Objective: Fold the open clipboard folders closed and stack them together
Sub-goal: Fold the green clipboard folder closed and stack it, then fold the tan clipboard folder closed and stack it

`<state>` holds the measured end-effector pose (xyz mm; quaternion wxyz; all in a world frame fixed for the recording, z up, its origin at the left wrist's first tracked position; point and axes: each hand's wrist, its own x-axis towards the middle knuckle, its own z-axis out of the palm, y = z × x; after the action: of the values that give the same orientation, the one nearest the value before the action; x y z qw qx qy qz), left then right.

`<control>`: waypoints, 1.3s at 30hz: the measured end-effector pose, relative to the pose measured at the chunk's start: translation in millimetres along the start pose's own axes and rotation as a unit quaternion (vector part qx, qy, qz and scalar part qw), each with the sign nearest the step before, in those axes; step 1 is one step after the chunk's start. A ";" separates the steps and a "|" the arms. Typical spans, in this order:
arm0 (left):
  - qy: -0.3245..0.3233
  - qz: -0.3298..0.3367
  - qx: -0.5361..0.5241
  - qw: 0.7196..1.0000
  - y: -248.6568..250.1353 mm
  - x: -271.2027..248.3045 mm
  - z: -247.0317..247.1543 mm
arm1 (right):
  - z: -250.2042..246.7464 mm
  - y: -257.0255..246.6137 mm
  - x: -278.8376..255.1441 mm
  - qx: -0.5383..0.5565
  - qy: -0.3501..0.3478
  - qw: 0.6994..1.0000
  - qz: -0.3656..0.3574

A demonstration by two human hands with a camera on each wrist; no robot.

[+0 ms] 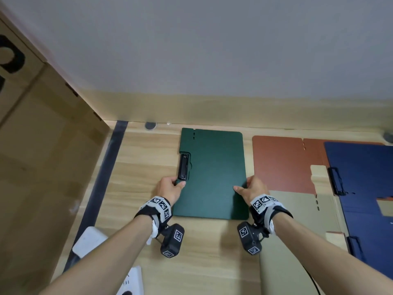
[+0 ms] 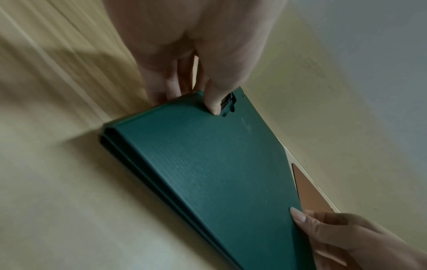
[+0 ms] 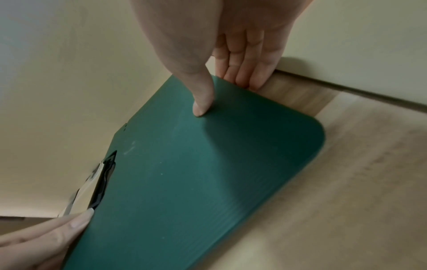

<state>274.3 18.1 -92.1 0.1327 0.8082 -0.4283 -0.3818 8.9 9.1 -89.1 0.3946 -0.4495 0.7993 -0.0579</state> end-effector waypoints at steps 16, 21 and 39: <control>0.073 0.010 0.027 0.997 12.2 -7.8 5.4 | -2.1 -10.6 -1.8 -0.031 0.018 0.998 -0.042; 0.060 0.021 0.046 0.997 15.2 -15.6 6.5 | 0.7 7.7 5.2 0.010 -0.001 0.997 -0.071; -0.055 0.118 -0.064 0.989 115.7 -141.3 133.6 | -127.9 195.9 -26.5 0.084 0.054 0.994 -0.044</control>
<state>60.0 76.2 -48.2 0.2045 0.7197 -0.5019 -0.4340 -202.7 111.3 -74.2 0.3846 -0.4456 0.7911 -0.1661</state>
